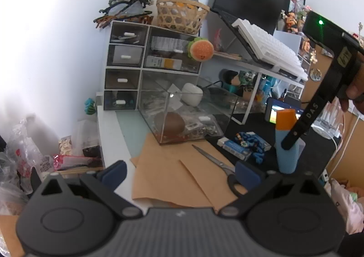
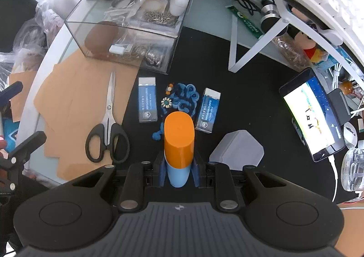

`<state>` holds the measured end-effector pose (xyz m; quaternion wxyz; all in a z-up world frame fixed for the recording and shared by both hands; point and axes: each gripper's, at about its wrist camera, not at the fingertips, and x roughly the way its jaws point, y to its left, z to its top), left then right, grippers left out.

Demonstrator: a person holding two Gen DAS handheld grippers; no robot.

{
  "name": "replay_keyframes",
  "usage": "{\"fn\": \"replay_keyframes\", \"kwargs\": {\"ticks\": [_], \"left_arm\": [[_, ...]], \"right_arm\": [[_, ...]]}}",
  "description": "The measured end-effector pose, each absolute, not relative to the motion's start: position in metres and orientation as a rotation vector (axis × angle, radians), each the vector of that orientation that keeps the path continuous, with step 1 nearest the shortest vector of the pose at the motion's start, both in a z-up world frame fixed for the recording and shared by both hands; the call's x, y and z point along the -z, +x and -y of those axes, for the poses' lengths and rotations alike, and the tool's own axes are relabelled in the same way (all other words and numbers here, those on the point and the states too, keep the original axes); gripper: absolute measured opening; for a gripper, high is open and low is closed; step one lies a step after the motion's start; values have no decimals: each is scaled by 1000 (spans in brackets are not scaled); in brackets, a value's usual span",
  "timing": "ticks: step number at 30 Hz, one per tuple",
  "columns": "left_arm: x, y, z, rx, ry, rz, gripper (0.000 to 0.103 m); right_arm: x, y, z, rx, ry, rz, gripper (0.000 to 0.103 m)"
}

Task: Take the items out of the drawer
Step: 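Lower the sunscreen bottle onto the black mat beside the erasers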

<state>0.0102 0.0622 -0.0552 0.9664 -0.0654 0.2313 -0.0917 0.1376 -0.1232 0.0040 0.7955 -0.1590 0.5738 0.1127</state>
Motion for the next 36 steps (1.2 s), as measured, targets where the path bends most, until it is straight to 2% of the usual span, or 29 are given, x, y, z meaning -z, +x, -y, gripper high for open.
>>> {"fn": "replay_keyframes", "kwargs": {"ticks": [36], "left_arm": [[65, 17, -56, 185, -110, -504, 103]], "right_arm": [[22, 154, 170, -195, -62, -1194, 27]]}}
